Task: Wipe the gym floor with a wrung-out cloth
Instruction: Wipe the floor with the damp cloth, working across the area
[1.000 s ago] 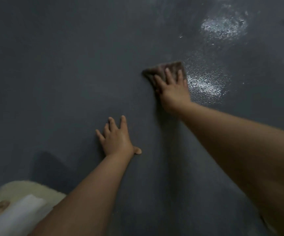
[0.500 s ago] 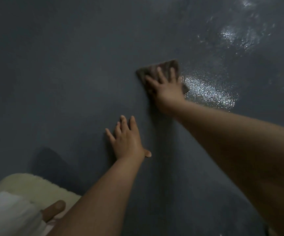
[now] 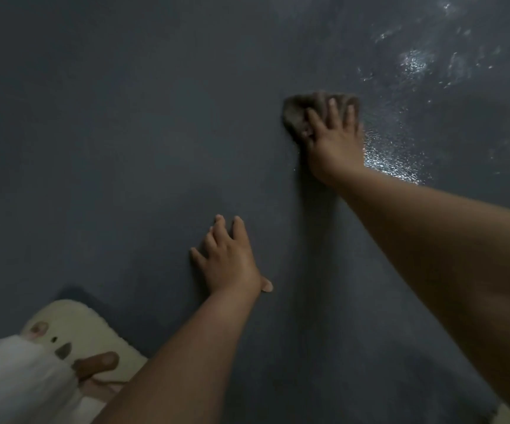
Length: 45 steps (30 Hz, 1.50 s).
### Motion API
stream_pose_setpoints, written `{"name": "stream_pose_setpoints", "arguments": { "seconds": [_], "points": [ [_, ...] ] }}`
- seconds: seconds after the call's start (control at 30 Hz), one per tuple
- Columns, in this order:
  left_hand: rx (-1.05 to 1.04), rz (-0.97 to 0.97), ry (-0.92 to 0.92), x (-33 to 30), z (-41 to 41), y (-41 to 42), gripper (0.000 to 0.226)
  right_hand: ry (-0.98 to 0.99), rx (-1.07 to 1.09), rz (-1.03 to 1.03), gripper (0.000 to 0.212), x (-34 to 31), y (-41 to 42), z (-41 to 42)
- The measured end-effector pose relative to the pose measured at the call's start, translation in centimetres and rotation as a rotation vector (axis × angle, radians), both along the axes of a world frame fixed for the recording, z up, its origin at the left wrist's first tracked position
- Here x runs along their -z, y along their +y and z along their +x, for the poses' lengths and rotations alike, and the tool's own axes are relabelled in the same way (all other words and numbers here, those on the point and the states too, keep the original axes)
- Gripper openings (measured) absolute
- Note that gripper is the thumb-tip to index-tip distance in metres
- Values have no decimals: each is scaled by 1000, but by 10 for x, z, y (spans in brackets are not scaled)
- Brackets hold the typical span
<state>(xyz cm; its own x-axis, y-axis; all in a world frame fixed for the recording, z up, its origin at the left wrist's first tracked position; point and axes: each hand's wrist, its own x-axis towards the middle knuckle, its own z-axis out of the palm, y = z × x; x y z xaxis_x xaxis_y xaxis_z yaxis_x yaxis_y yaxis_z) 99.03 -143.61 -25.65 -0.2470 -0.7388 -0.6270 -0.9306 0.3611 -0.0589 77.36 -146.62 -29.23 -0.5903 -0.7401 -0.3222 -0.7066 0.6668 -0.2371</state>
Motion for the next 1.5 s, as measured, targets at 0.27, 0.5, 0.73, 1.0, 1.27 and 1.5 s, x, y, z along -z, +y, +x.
{"name": "stream_pose_setpoints", "arguments": {
  "seconds": [0.27, 0.5, 0.73, 1.0, 1.27, 1.5],
  "points": [
    [42, -7, 57, 0, 9, -3, 125, -70, -139, 2, 49, -7, -51, 56],
    [-197, -267, 389, 3, 58, -8, 31, -112, -763, 7, 46, -9, -53, 168],
    [-592, -298, 221, 6, 82, -21, 54, -54, -925, -69, 46, 0, -18, 169],
    [-402, -175, 197, 5, 58, -6, 63, -6, -161, -95, 47, 4, -4, 84],
    [-245, -130, 80, 3, 71, -12, 64, -78, -283, -157, 45, 4, 55, 170],
    [-214, -137, 29, 3, 68, -17, 58, -25, -700, -135, 57, 3, 81, 156]
  ]
}}
